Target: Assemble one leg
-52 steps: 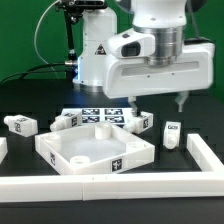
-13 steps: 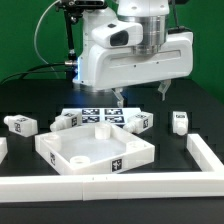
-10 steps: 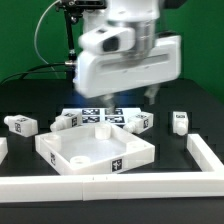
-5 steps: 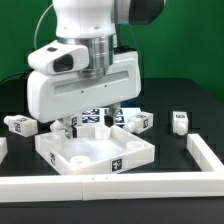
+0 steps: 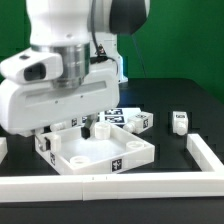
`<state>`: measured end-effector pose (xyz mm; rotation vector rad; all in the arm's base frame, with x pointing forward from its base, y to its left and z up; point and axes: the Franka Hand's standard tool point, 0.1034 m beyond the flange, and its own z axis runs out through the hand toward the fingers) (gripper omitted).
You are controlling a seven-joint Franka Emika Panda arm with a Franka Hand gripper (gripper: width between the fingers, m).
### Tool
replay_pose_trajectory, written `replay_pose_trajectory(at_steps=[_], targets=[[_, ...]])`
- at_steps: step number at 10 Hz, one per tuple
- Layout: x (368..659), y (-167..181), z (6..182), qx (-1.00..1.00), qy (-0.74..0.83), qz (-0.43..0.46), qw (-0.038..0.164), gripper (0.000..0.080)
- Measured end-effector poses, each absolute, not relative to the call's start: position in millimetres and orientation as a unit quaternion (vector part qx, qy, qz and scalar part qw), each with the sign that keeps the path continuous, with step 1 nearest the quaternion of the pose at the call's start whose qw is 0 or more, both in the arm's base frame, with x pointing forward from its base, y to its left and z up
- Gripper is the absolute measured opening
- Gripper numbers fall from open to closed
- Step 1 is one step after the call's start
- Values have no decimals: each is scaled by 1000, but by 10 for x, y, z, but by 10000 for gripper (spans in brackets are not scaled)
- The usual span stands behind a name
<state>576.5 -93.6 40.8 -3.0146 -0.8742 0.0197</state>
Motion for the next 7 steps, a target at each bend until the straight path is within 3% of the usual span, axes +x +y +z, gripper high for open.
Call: replay_pose_trajectory(at_steps=[2, 5, 6, 7], targets=[[5671, -1124, 150, -960, -278, 16, 16, 649], [5616, -1176, 86, -955, -294, 22, 20, 649], [5614, -1176, 85, -955, -294, 22, 20, 511], [5614, -1176, 85, -955, -294, 22, 20, 511]])
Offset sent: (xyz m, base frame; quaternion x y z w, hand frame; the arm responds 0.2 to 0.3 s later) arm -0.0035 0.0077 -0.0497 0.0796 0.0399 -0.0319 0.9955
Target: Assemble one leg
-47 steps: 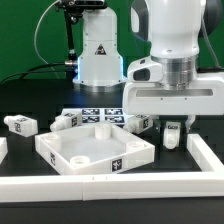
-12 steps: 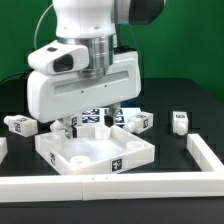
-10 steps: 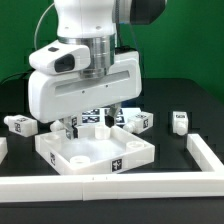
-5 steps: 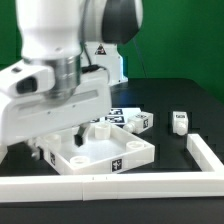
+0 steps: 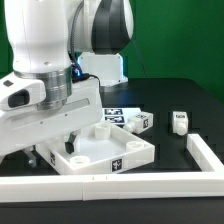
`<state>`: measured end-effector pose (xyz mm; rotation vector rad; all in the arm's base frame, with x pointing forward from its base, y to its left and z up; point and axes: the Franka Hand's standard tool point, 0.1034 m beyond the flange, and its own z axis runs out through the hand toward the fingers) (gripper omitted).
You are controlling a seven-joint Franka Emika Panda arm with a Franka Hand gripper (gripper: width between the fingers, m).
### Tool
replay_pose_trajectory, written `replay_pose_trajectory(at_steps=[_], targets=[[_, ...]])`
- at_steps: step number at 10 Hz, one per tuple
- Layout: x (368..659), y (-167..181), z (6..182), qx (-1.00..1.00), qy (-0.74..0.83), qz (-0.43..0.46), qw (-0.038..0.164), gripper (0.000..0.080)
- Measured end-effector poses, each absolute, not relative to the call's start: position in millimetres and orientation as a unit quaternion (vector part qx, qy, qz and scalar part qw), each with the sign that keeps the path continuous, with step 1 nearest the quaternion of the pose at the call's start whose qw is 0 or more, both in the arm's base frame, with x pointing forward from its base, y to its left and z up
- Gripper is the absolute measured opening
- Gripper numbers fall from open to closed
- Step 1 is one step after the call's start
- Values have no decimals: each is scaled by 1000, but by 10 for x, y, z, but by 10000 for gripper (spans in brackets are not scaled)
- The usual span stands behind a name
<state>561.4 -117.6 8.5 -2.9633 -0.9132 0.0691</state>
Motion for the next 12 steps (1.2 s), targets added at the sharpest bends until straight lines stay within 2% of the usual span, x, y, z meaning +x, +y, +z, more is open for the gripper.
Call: replay_pose_trajectory(at_steps=[2, 3, 4, 8, 9, 10, 12], targets=[[5614, -1176, 85, -955, -294, 22, 20, 236], [5614, -1176, 85, -955, -294, 22, 20, 236], [5622, -1177, 88, -956, -293, 22, 20, 69], [5779, -1098, 168, -971, -239, 18, 16, 54], [5741, -1026, 180, -981, -184, 47, 26, 54], [5710, -902, 208, -988, -124, 83, 28, 54], [5689, -626, 192, -993, -42, 108, 21, 54]])
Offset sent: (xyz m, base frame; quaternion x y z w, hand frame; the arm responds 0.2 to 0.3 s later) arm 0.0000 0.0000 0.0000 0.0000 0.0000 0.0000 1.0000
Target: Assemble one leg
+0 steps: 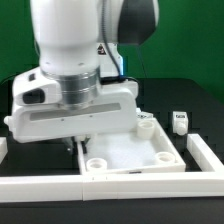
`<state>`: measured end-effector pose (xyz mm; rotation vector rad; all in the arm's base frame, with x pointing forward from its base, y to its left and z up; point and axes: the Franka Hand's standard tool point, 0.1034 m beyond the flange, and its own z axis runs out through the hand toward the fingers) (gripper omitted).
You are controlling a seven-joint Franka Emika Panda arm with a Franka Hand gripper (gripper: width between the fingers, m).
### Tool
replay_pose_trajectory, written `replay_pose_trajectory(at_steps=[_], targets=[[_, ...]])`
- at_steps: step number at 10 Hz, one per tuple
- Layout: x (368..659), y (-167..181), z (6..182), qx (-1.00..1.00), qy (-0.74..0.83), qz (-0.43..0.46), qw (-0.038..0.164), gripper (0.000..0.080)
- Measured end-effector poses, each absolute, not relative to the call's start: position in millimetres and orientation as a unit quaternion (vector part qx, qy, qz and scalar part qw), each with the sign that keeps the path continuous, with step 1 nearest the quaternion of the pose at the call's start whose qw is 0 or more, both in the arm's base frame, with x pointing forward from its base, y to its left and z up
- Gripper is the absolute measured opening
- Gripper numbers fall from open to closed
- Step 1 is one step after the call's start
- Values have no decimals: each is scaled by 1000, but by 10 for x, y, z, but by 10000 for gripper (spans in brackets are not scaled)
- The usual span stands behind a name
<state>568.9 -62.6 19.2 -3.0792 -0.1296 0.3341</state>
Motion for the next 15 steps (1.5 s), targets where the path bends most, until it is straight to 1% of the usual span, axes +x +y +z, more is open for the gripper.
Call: replay_pose_trajectory(at_steps=[2, 4, 6, 7, 9, 10, 11, 12, 13, 14, 15], targets=[[5699, -431, 155, -994, -9, 111, 14, 54], [5695, -200, 79, -995, -19, 98, 7, 54], [5710, -198, 74, -995, 8, 99, -16, 54], [5711, -198, 75, -995, 12, 100, -23, 54], [5707, -204, 73, -995, 4, 100, -22, 54], [5707, -203, 72, -995, -3, 100, -21, 151], [5711, -205, 95, -995, -3, 100, -21, 287], [5654, -245, 267, -993, -48, 111, -13, 287], [5555, -320, 499, -988, -98, 117, -2, 470], [5462, -418, 637, -984, -132, 120, 4, 587], [5362, -571, 703, -973, -195, 121, 14, 587]])
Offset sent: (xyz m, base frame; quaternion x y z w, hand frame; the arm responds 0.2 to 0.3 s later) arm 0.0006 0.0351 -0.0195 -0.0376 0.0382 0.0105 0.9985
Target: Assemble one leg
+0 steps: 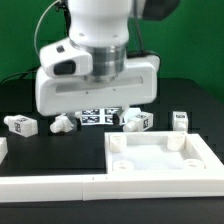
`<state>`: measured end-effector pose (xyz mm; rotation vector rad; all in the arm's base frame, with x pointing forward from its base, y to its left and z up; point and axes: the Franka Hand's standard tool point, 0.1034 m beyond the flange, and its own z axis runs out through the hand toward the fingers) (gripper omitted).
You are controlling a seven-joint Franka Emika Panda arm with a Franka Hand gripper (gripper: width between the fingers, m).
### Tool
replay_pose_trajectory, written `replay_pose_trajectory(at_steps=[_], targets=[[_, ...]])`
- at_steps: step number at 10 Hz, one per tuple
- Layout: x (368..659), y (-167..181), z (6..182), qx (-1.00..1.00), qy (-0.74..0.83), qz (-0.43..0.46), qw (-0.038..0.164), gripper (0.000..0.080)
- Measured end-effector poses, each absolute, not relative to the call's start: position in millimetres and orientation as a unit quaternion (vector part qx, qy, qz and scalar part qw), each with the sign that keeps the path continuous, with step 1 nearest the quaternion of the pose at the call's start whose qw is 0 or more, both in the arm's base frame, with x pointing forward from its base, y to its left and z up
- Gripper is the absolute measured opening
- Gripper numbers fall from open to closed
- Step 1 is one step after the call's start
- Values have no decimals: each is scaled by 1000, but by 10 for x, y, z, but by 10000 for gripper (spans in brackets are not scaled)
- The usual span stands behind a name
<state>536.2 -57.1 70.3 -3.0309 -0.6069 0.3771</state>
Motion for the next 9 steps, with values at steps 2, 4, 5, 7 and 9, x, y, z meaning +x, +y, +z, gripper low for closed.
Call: replay_pose_trajectory(at_steps=[2, 4, 5, 7, 9], targets=[[5153, -838, 711, -958, -262, 117, 23, 646], [5166, -814, 703, -944, -308, 116, 29, 648], [5156, -810, 698, -942, -313, 118, 30, 648], [5063, -906, 574, -942, -314, 119, 18, 648], [4651, -1251, 593, -929, -322, 181, -15, 648]])
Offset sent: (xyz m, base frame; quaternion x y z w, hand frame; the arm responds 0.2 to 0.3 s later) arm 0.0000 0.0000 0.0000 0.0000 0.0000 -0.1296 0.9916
